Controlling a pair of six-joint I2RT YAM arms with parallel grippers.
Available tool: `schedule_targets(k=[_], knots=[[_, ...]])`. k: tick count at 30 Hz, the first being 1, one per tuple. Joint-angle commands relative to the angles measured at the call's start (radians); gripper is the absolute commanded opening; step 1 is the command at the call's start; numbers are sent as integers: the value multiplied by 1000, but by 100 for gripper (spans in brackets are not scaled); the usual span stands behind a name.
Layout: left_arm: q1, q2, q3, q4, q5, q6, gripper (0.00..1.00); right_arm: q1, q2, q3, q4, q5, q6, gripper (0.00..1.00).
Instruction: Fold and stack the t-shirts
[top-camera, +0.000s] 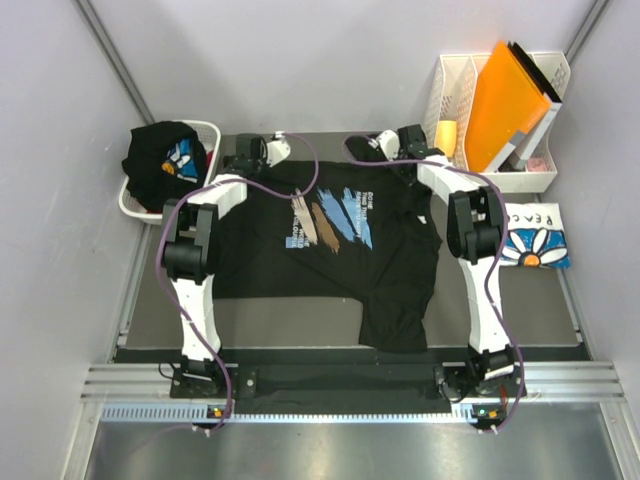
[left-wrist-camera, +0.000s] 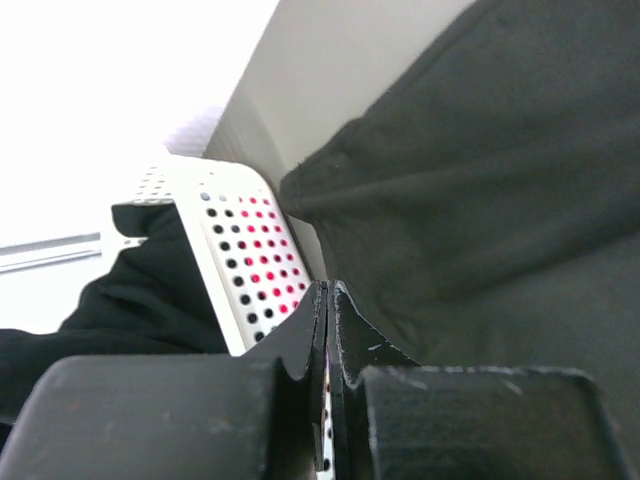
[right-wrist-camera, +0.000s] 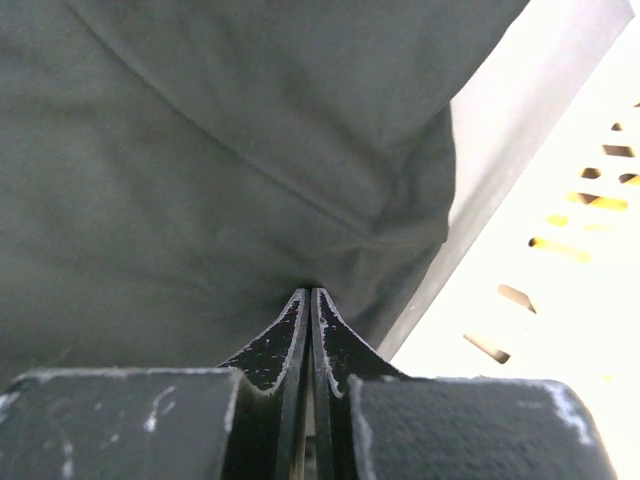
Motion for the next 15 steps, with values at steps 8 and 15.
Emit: schedule_targets(k=[8, 15], knots=[[-20, 81, 30, 200, -70, 64, 0, 41, 68, -4, 144, 190, -89, 0], [-20, 162, 123, 172, -52, 22, 0, 47, 47, 2, 117, 175, -94, 0]])
